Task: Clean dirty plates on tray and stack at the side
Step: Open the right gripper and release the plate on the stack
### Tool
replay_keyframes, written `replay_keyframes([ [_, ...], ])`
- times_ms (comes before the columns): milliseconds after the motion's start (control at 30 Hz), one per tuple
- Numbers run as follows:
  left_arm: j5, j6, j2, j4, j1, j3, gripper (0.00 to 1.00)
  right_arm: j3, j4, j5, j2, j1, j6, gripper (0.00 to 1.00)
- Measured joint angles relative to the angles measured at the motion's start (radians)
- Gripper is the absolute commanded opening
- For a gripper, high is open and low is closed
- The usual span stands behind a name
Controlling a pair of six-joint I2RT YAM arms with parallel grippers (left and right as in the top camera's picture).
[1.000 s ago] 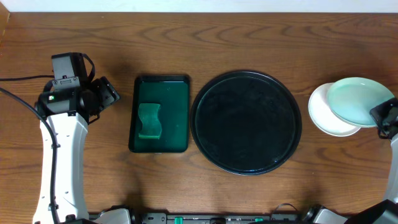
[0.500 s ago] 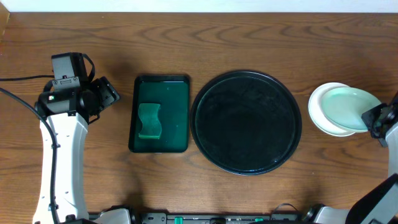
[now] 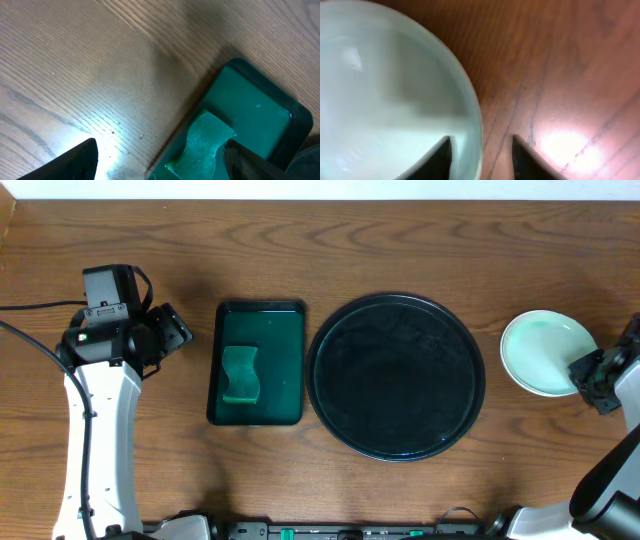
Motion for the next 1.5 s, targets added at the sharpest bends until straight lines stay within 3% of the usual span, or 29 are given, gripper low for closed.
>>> replay_keyframes([
  [167,0.0,0.0,0.0,0.0,0.0,0.0,0.8,0.0,0.002,-0.074,0.002,0.011,-0.065,0.61],
  [367,0.0,0.0,0.0,0.0,0.0,0.0,0.8,0.0,0.014,-0.137,0.002,0.101,-0.15,0.61],
  [800,0.0,0.0,0.0,0.0,0.0,0.0,0.8,0.003,-0.006,-0.273,-0.019,0.538,-0.358,0.58],
  [1067,0.0,0.0,0.0,0.0,0.0,0.0,0.8,0.003,-0.009,-0.303,-0.019,0.832,-0.447,0.65],
  [1233,0.0,0.0,0.0,0.0,0.0,0.0,0.8,0.003,0.02,-0.286,-0.019,0.939,-0.529,0.66],
  [1433,0.0,0.0,0.0,0.0,0.0,0.0,0.8,0.003,0.042,-0.258,-0.019,0.966,-0.562,0.76],
  [1500,0.0,0.0,0.0,0.0,0.0,0.0,0.8,0.003,0.042,-0.252,-0.019,0.966,-0.568,0.92],
])
